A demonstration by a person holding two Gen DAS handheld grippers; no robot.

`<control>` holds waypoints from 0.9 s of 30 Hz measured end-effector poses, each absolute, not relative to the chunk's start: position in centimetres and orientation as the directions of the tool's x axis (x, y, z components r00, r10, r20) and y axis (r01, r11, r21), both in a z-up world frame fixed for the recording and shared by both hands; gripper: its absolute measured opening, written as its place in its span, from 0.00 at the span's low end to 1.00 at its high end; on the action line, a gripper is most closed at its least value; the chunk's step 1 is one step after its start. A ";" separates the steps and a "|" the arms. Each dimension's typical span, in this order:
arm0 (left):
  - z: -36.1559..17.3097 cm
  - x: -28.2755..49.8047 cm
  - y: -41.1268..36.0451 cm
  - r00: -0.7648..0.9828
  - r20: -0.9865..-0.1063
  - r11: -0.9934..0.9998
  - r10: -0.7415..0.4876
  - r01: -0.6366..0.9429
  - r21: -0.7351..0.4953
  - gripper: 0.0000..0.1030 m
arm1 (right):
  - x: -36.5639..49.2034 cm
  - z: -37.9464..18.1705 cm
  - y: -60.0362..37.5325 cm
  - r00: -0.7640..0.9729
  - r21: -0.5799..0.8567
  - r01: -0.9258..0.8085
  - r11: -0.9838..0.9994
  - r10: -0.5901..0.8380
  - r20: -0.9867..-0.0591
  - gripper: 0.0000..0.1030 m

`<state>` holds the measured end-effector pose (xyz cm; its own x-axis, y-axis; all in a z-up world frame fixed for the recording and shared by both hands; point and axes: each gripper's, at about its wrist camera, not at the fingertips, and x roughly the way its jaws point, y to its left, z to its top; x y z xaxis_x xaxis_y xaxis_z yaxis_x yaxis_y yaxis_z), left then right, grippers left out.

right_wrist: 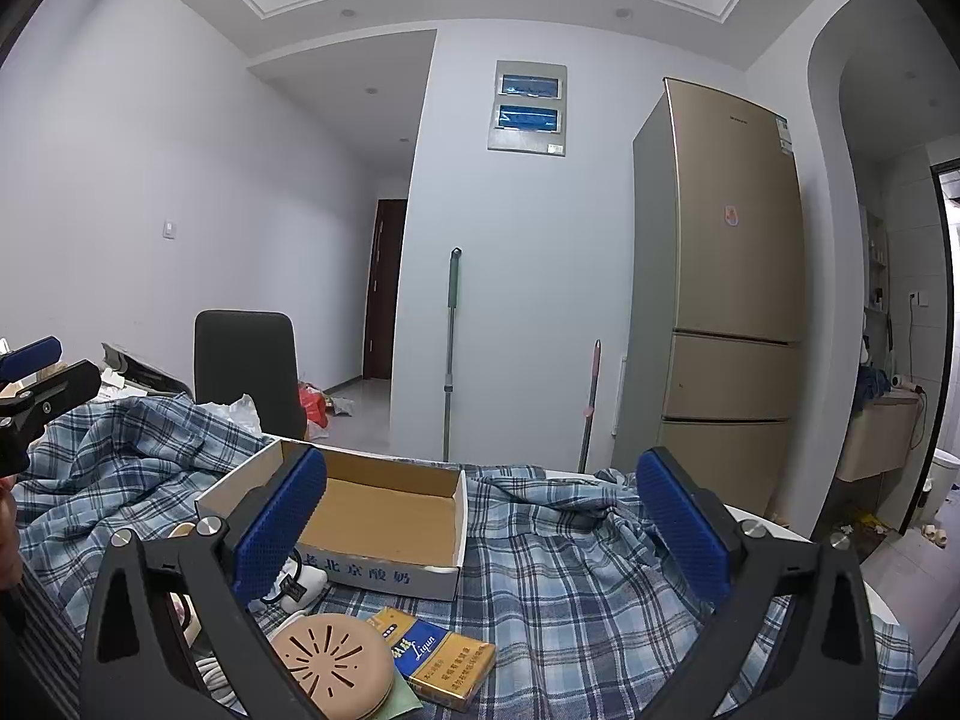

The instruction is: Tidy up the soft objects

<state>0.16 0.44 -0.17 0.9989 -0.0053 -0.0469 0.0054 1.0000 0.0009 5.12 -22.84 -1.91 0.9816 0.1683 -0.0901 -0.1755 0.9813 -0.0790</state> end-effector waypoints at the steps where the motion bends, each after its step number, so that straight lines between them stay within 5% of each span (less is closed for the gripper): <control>1: -0.2 0.2 0.4 0.999 -0.047 1.000 -0.005 0.005 0.002 1.00 | 5.1 -1.9 -22.8 0.982 -0.079 -0.175 0.981 0.168 -0.090 1.00; 27: -0.3 0.1 0.5 0.999 -0.052 1.000 -0.004 0.004 -0.002 1.00 | 4.9 -1.9 -23.0 0.983 -0.092 -0.173 0.981 0.165 -0.085 1.00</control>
